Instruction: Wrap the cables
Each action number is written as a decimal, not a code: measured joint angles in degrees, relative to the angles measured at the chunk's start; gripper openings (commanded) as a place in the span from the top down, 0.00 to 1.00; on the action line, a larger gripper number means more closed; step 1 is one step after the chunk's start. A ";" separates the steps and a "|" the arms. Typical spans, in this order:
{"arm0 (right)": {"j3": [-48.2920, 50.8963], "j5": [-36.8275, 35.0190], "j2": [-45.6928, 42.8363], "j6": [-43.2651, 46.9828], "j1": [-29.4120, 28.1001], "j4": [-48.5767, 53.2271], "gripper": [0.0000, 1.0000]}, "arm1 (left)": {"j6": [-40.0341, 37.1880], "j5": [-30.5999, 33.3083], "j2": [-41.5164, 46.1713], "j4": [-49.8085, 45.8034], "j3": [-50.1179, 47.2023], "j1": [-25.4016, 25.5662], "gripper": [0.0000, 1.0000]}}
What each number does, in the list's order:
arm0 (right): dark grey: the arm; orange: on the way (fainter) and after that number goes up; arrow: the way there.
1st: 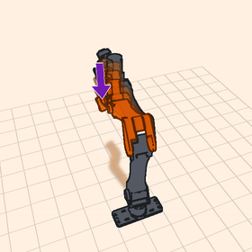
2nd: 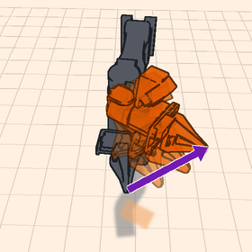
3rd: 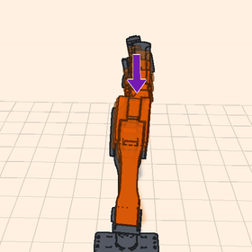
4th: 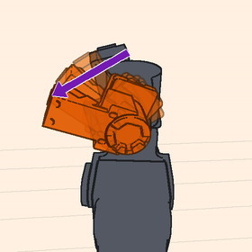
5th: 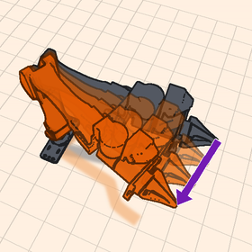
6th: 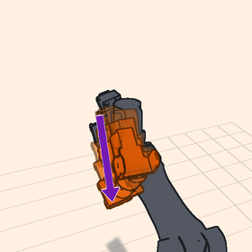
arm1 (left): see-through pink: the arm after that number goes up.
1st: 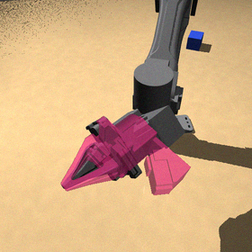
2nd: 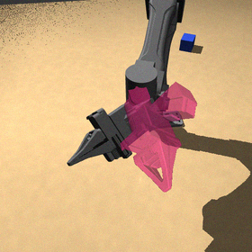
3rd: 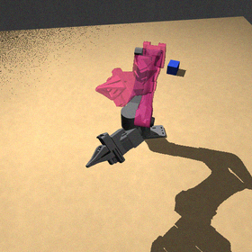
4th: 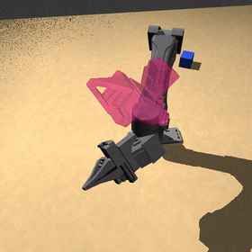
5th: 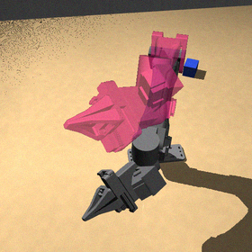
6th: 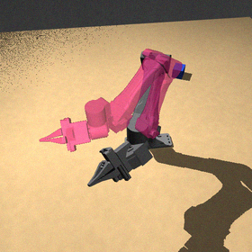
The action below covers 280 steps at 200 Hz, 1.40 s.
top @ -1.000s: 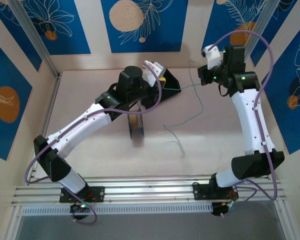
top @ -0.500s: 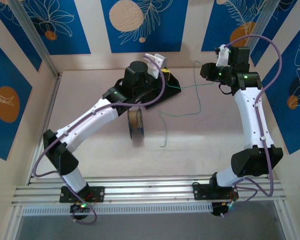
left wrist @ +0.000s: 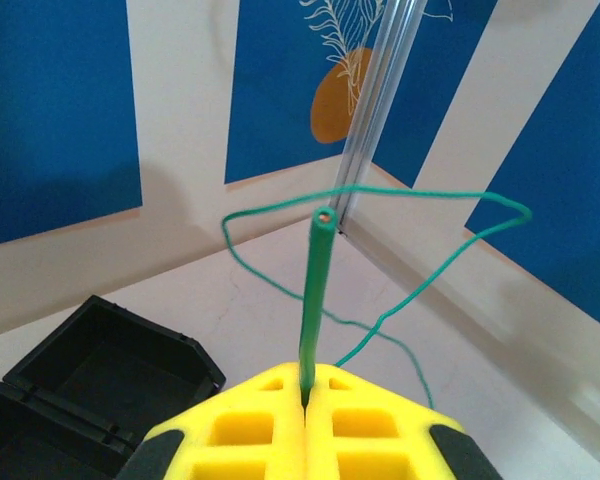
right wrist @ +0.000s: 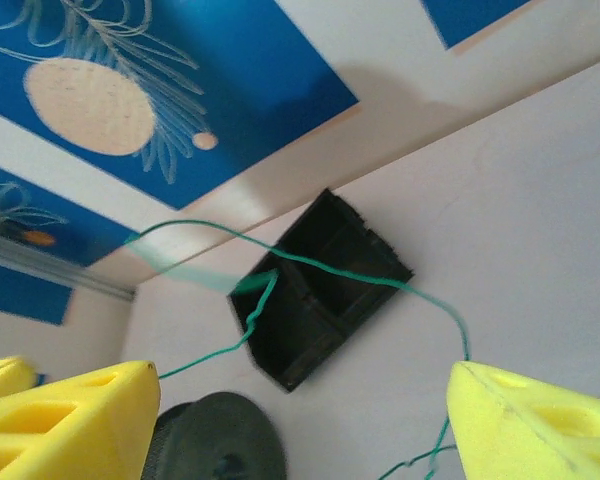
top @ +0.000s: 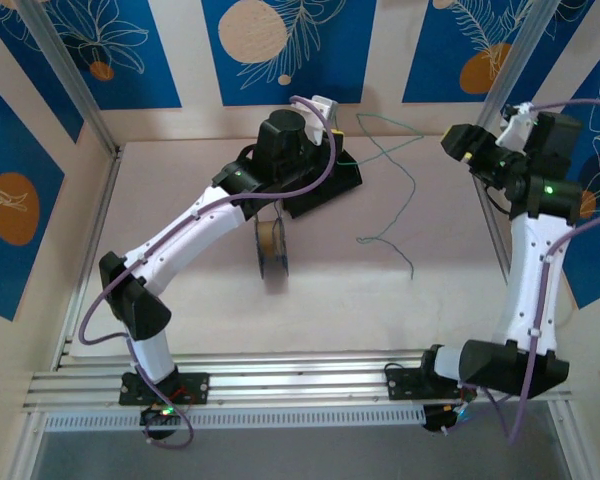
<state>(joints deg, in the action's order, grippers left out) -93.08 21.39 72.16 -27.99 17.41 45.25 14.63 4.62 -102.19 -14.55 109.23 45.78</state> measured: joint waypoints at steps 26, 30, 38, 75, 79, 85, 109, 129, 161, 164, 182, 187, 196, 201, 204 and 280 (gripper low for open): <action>9.11 11.58 -5.01 -7.78 1.77 -5.92 0.30 | 2.14 -0.50 0.00 -0.04 0.00 -0.35 1.00; 10.97 13.33 -5.62 -9.44 1.66 -7.61 0.30 | 2.71 -0.90 0.00 -0.04 0.00 -0.48 1.00; 14.01 15.69 -6.34 -12.15 1.18 -9.99 0.31 | 3.54 -1.53 0.00 -0.09 0.00 -0.68 1.00; 18.38 15.85 -5.62 -13.92 -4.66 -12.92 0.38 | 7.76 -5.90 0.02 -1.70 0.00 -1.62 1.00; 18.38 15.52 -5.62 -13.57 -5.16 -13.11 0.40 | 8.31 -6.58 0.02 -2.14 0.00 -1.86 1.00; 18.40 14.95 -5.66 -12.90 -5.79 -13.60 0.43 | 9.16 -7.61 0.02 -2.80 0.00 -2.21 1.00; 20.04 12.74 -5.92 -10.84 -6.82 -18.01 0.50 | 12.85 -12.00 0.13 -4.24 -0.33 -3.98 1.00; 23.87 10.47 -6.14 -10.38 -8.22 -23.17 0.52 | 16.06 -15.30 1.29 -3.89 -2.34 -5.53 1.00; 27.19 6.86 -5.14 -9.07 -11.58 -28.39 0.52 | 21.20 -20.06 3.10 -0.46 -6.14 -7.34 1.00; 27.36 6.60 -4.98 -8.96 -11.91 -28.89 0.51 | 21.66 -20.46 3.19 -0.09 -6.40 -7.50 1.00; 27.96 5.35 -4.39 -8.96 -12.92 -32.17 0.51 | 24.15 -22.56 3.48 2.16 -7.82 -8.17 1.00; 28.09 5.14 -4.15 -9.01 -13.07 -33.09 0.51 | 24.70 -23.08 3.54 2.71 -8.20 -8.31 1.00; 28.24 4.70 -3.67 -9.09 -13.31 -34.73 0.51 | 25.81 -23.93 3.67 3.82 -8.96 -8.52 1.00; 28.28 4.46 -3.32 -9.20 -13.46 -35.69 0.51 | 26.34 -24.37 3.74 4.37 -9.40 -8.59 1.00; 28.30 4.37 -3.13 -9.31 -13.57 -36.17 0.51 | 26.77 -24.68 3.78 4.74 -9.66 -8.63 1.00; 28.35 1.92 2.73 -11.61 -15.54 -44.39 0.53 | 33.11 -29.86 3.91 11.02 -12.92 -8.94 1.00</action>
<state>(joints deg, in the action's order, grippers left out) -64.73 23.31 74.89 -39.59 1.87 0.86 47.75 -25.23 -98.28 -3.53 96.31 36.84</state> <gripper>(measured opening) 0.481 0.049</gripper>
